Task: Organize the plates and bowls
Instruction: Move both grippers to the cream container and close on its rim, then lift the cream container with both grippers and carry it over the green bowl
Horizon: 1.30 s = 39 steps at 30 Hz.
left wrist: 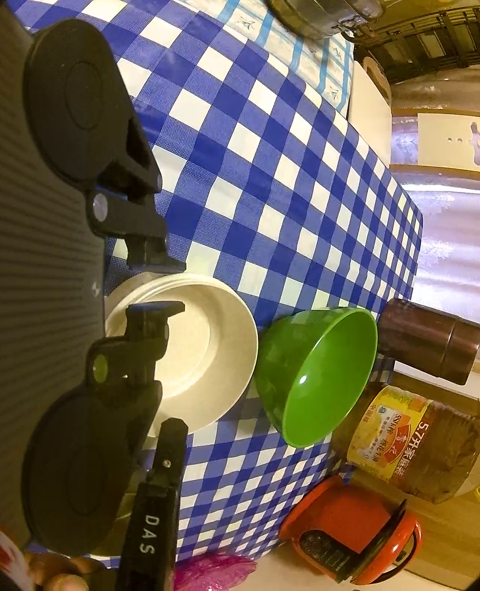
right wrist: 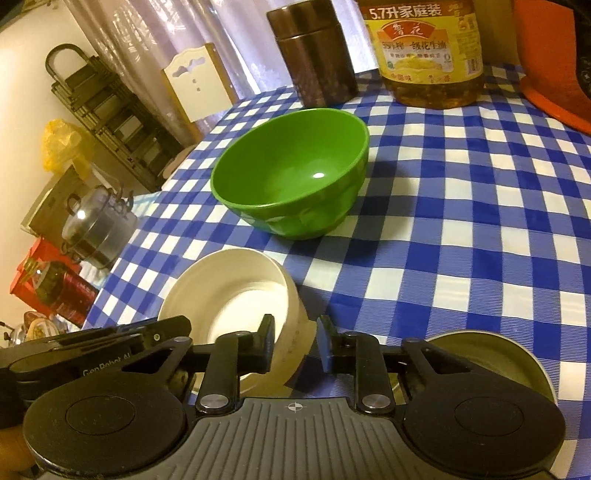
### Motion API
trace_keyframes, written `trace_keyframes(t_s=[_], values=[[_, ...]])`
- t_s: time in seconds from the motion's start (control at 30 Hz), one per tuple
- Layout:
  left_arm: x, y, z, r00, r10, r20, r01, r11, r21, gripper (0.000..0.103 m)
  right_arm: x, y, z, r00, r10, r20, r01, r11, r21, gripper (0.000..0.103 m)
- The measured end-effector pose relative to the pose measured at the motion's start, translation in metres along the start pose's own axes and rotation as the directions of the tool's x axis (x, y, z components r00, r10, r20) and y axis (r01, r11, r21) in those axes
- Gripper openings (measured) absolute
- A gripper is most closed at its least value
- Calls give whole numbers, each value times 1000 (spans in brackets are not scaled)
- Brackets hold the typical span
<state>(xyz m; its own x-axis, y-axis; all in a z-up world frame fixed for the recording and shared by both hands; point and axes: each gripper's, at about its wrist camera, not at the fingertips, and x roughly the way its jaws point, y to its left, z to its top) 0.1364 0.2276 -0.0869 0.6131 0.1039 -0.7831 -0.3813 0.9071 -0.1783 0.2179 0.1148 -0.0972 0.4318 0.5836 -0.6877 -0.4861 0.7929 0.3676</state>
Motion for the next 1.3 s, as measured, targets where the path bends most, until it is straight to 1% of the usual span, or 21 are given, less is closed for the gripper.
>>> trace_keyframes(t_s=[0.1,0.23,0.4,0.53,0.8,1.0,1.3], values=[[-1,-1,-1,1000,2,2,-2,1000,-1,13,2,3,-2,1000,2,-5,-2,1000,-10,22],[-1,0,-1,1000,1,4,-1,1000,-11,13,4,6,-4,1000,6,-9,-7,1000,-15,17],[-3,1,-1,1000,-1,4,1,1000,-28,12,4,4,-4,1000,13,-4,-13,1000,6,15],[-6,0,1,1000,4,11,-4,1000,-21,10,2,3,-4,1000,17,-1,-17,1000,17,14],[-20,-1,3,1000,-1,28,2,1000,-31,9,-11,7,-1,999,28,15,-28,1000,13,13],[-39,-4,7,998,-9,62,11,999,-31,10,-26,12,2,998,42,37,-42,999,11,13],[-61,-15,36,990,-41,131,45,999,-25,10,-56,18,23,992,62,110,-63,998,5,12]])
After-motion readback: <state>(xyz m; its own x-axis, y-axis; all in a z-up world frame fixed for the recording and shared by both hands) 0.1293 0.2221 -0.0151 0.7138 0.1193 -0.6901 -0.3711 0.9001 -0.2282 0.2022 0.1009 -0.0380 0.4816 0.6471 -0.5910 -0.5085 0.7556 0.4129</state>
